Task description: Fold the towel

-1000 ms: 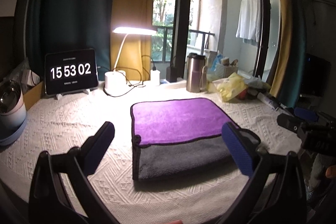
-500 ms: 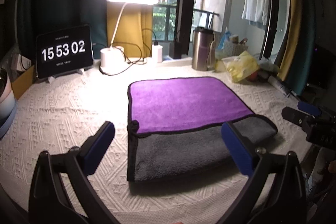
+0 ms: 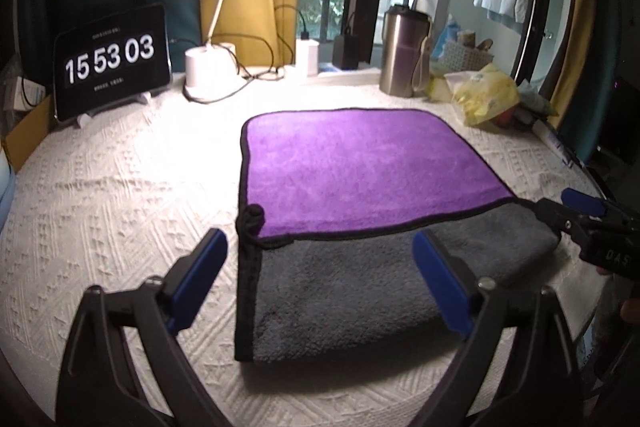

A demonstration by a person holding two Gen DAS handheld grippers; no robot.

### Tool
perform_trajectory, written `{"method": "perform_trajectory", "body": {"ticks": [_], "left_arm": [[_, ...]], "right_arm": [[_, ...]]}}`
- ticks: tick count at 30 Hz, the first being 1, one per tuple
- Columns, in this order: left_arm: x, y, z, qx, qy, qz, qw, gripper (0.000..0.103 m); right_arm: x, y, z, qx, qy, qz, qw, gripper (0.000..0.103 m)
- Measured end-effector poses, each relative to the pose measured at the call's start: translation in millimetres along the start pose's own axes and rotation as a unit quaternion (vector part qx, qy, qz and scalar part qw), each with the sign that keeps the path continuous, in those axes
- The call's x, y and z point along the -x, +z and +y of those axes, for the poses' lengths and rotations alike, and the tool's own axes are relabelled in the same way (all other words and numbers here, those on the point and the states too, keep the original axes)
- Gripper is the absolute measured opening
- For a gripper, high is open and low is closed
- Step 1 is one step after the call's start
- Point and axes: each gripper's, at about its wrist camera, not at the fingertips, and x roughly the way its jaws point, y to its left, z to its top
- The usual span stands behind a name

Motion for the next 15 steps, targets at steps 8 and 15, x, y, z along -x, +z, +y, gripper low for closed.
{"method": "perform_trajectory", "body": {"ticks": [8, 15], "left_arm": [[-20.2, -2.8, -0.3, -0.003, 0.006, 0.040, 0.9992, 0.084], [-36.7, -7.9, -1.8, -0.009, 0.011, 0.080, 0.9967, 0.051]], "right_arm": [[-23.8, -1.4, -5.8, 0.010, 0.011, 0.033, 0.999, 0.076], [-36.2, -2.0, -5.5, 0.016, 0.027, 0.058, 0.998, 0.071]]}}
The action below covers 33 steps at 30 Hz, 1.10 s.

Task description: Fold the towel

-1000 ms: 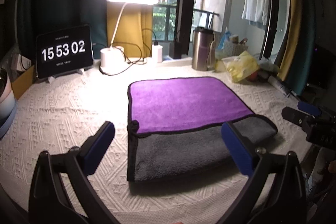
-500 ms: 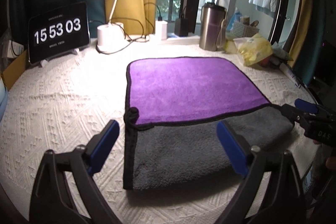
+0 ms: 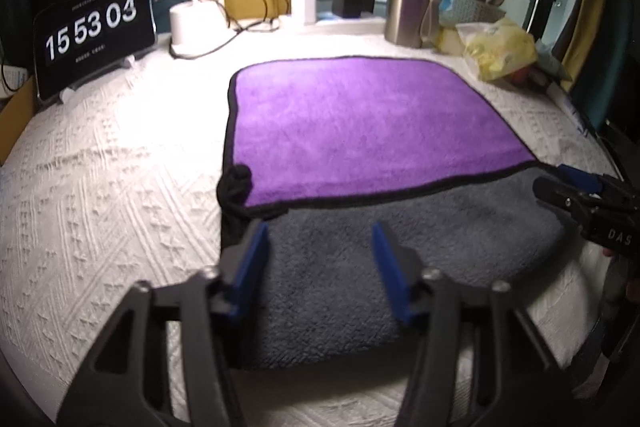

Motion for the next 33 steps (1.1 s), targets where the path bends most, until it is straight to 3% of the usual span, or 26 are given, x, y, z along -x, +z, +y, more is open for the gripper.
{"method": "perform_trajectory", "body": {"ticks": [3, 5, 11, 17, 33], "left_arm": [[-1.4, -0.6, -0.7, 0.000, 0.004, 0.002, 1.0000, 0.046], [-1.0, -0.7, -2.7, -0.007, 0.005, 0.002, 1.0000, 0.036], [2.4, -2.1, -1.9, -0.008, -0.002, -0.005, 0.9999, 0.016], [10.7, -4.5, -3.8, -0.012, -0.010, -0.016, 0.9998, 0.008], [50.1, 4.7, -4.2, -0.012, -0.030, -0.064, 0.9974, 0.007]], "right_arm": [[-4.5, 0.8, 0.5, 0.004, 0.005, 0.008, 1.000, 0.069], [-6.3, 1.0, 0.9, 0.007, 0.008, 0.011, 1.000, 0.065], [-6.7, 0.6, -2.1, 0.005, 0.001, 0.006, 1.000, 0.036], [1.0, -1.6, -1.8, 0.007, -0.019, -0.016, 1.000, 0.006], [49.4, 5.2, 8.8, 0.016, -0.038, -0.080, 0.996, 0.005]]}}
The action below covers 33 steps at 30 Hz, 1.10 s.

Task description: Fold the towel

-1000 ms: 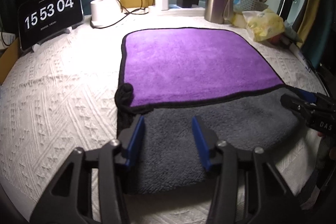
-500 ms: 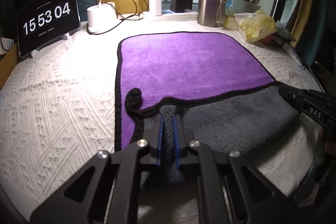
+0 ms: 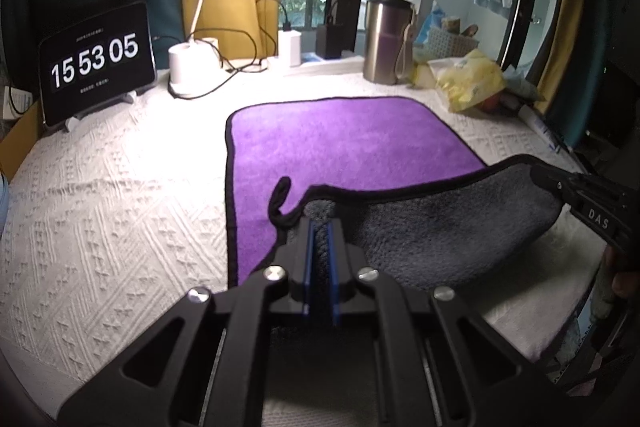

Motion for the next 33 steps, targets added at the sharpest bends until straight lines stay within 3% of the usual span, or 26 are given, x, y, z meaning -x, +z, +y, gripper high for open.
{"method": "perform_trajectory", "body": {"ticks": [16, 33], "left_arm": [[22.8, 23.4, 3.2, 0.005, -0.002, -0.043, 0.9991, 0.007], [16.7, 59.4, 17.1, 0.016, -0.008, -0.065, 0.9977, 0.007]], "right_arm": [[28.9, 27.2, 4.1, 0.000, -0.013, -0.047, 0.999, 0.005], [22.3, 59.7, 2.5, -0.003, -0.023, -0.065, 0.998, 0.005]]}}
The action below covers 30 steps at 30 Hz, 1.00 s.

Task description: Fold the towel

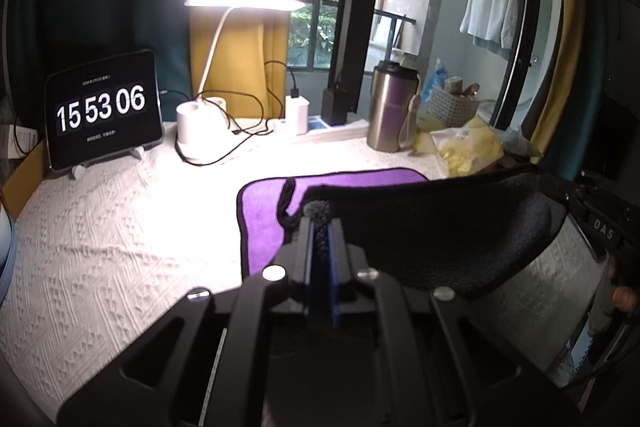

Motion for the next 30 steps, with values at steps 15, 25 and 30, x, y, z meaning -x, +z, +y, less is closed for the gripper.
{"method": "perform_trajectory", "body": {"ticks": [15, 25, 30], "left_arm": [[-20.3, 20.0, 9.5, 0.008, -0.003, -0.005, 1.0000, 0.007], [-31.8, 26.4, 16.7, 0.015, -0.002, -0.001, 0.9999, 0.007], [-37.8, 31.5, 19.8, 0.016, -0.002, 0.000, 0.9999, 0.007]], "right_arm": [[-27.6, 22.3, 2.5, -0.003, -0.010, -0.001, 1.000, 0.005], [-42.8, 33.1, 8.1, 0.004, -0.013, 0.001, 1.000, 0.005], [-48.9, 38.3, 10.2, 0.006, -0.015, 0.000, 1.000, 0.005]]}}
